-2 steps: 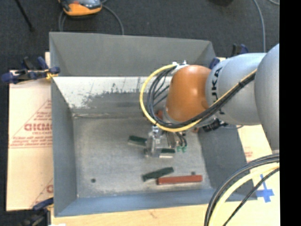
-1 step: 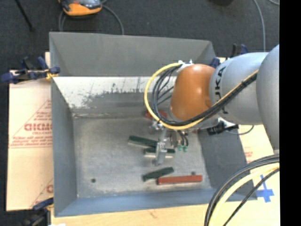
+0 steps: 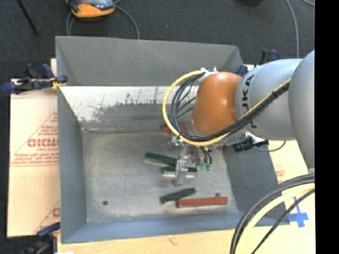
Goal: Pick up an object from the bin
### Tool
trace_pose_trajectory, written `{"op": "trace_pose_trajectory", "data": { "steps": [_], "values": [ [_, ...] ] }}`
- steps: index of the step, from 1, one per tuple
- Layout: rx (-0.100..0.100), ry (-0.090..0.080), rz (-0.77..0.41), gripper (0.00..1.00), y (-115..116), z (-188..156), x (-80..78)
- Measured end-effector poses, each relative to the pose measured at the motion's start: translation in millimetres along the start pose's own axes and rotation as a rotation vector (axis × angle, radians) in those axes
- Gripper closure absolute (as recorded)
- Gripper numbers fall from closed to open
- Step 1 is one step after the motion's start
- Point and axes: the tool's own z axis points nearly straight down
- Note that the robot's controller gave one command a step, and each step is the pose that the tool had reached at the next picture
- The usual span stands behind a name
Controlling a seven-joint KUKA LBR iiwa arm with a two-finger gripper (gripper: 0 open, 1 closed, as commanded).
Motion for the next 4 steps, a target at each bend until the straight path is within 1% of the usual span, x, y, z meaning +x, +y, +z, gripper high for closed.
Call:
{"op": "trace_pose_trajectory", "data": {
  "steps": [1,2,3,4],
  "values": [
    [0.001,0.001,0.378,1.00,-2.1,39.7,-9.6],
    [0.001,0.001,0.378,1.00,-2.1,39.7,-9.6],
    [0.000,-0.004,0.368,1.00,11.5,-107.5,28.4],
    [0.002,-0.001,0.368,0.00,11.0,-106.2,29.2]
  ]
}}
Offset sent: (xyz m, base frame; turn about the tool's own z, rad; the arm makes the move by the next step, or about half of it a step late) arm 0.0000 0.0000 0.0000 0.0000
